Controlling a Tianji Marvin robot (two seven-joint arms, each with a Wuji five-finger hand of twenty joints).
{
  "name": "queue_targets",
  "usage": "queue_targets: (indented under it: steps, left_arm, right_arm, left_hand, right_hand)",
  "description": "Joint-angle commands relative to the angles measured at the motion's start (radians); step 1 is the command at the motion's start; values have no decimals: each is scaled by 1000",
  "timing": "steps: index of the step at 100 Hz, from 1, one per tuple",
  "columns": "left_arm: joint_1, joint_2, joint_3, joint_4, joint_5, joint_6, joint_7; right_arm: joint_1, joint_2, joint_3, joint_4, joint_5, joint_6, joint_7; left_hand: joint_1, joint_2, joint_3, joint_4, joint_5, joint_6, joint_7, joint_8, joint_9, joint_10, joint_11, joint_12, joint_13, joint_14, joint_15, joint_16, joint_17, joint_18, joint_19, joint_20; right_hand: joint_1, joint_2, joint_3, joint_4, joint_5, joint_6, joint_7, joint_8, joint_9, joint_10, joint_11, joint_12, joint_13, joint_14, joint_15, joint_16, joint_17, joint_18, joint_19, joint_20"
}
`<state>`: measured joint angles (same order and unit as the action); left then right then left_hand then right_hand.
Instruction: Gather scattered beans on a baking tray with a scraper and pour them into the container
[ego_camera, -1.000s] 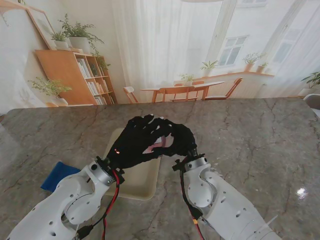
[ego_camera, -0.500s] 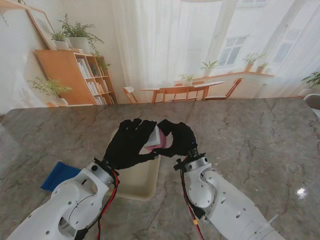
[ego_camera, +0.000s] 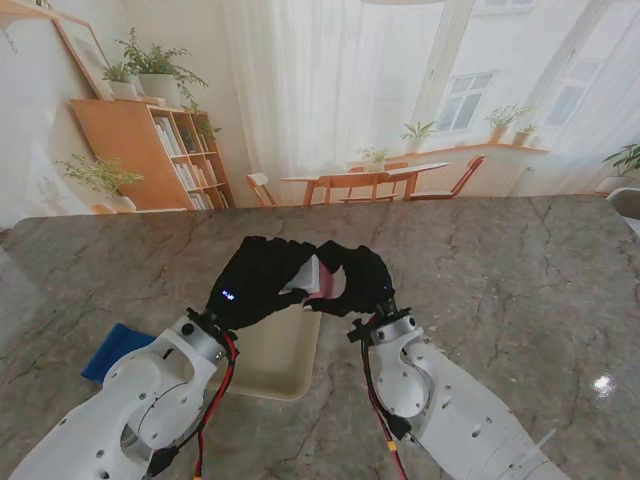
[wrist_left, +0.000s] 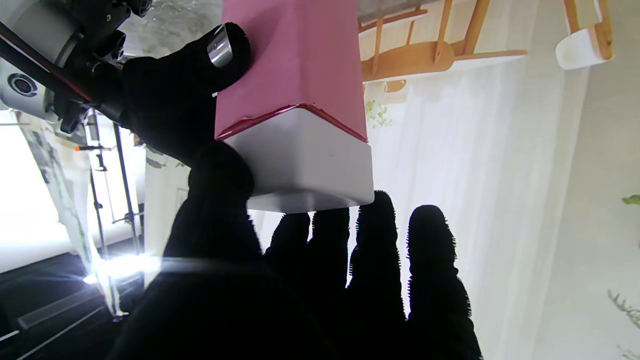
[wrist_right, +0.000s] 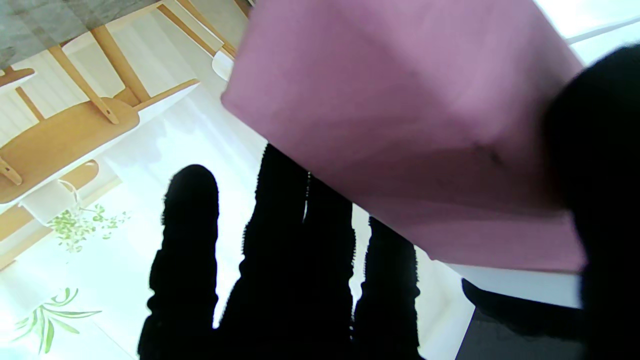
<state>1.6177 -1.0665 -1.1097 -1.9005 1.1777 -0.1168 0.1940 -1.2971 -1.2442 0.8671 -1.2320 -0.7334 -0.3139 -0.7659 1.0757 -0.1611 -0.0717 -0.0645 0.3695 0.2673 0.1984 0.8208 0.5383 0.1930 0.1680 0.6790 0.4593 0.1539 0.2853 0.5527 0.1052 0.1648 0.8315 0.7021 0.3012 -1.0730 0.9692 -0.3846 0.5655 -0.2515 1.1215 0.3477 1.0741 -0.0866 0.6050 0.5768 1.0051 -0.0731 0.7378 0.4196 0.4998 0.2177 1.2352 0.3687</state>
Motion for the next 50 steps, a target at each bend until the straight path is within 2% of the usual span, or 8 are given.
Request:
queue_targets:
  steps: [1, 6, 9, 17, 23, 29, 42, 50]
  left_arm:
    - [0, 2, 2, 13, -2, -23, -4]
    - [-2, 2, 1, 18, -2, -36, 4]
    - [-3, 2, 0, 19, -4, -44, 6]
    - [-2, 2, -2, 22, -9, -57, 11]
    - [-1, 1, -3, 21, -14, -60, 11]
    - [0, 0, -4, 21, -23, -62, 9]
    - [3, -3, -5, 20, -50, -72, 5]
    - [6, -4, -6, 16, -59, -74, 3]
  right_arm:
    - [-1, -9, 7, -8, 17, -8, 16]
    - [-4, -11, 11, -11, 26, -10, 20]
    - [-6, -12, 12, -12, 31, -12, 23]
    - [-10, -15, 17, -15, 46, -17, 31]
    - [-10, -15, 18, -16, 48, -17, 33]
    - [-10, -14, 17, -15, 44, -16, 32]
    - [-9, -12, 16, -15, 42, -13, 35]
    - [-7, -11, 15, -13, 41, -11, 40]
  left_hand:
    - [136, 2, 52, 17, 34, -144, 118, 79, 57, -154, 90, 47, 19, -31, 2, 12, 8, -33, 25, 2]
    - [154, -6, 54, 16, 33, -163, 127, 92, 61, -162, 94, 47, 29, -39, 3, 13, 16, -38, 29, -3]
    - [176, -17, 50, 10, 31, -178, 141, 117, 64, -168, 96, 104, 37, -46, 1, 14, 22, -44, 38, -13]
    - [198, -32, 51, 6, 27, -197, 153, 129, 71, -171, 101, 143, 46, -48, 3, 17, 28, -46, 46, -18]
    - [162, -17, 50, 14, 19, -182, 133, 87, 68, -163, 95, 39, 41, -44, 0, 18, 21, -45, 49, -23]
    - [121, -10, 48, 16, 14, -167, 103, 54, 58, -149, 88, 14, 30, -36, -6, 16, 7, -37, 45, -24]
    - [-59, 0, 49, 22, -47, -89, -69, -134, -43, -48, -22, -145, -57, 21, -46, -16, -75, 4, -15, -22]
    - [-127, 5, 51, 25, -101, -45, -116, -197, -119, 0, -61, -200, -123, 54, -69, -38, -125, 23, -62, -30]
  right_hand:
    - [203, 218, 228, 65, 67, -217, 166, 48, 99, -156, 165, 55, 22, -39, 25, 13, -2, -11, 10, 7]
    - [202, 218, 228, 64, 68, -220, 165, 48, 99, -157, 165, 55, 22, -40, 24, 13, -2, -11, 10, 7]
    - [202, 218, 229, 65, 68, -221, 165, 48, 99, -159, 164, 55, 23, -40, 24, 13, -2, -11, 10, 7]
    - [201, 218, 229, 64, 68, -221, 165, 48, 99, -158, 164, 55, 23, -40, 23, 13, -3, -13, 9, 7]
    - [200, 218, 229, 64, 68, -221, 165, 48, 100, -157, 165, 56, 22, -41, 22, 12, -3, -14, 8, 7]
    - [201, 218, 229, 64, 69, -222, 165, 48, 99, -158, 164, 55, 23, -39, 23, 13, -2, -13, 8, 6]
    - [202, 218, 229, 65, 69, -221, 166, 48, 100, -157, 164, 56, 23, -39, 22, 13, -2, -13, 8, 6]
    - [202, 218, 229, 64, 68, -220, 165, 48, 99, -157, 163, 56, 23, -39, 22, 13, -2, -11, 8, 6]
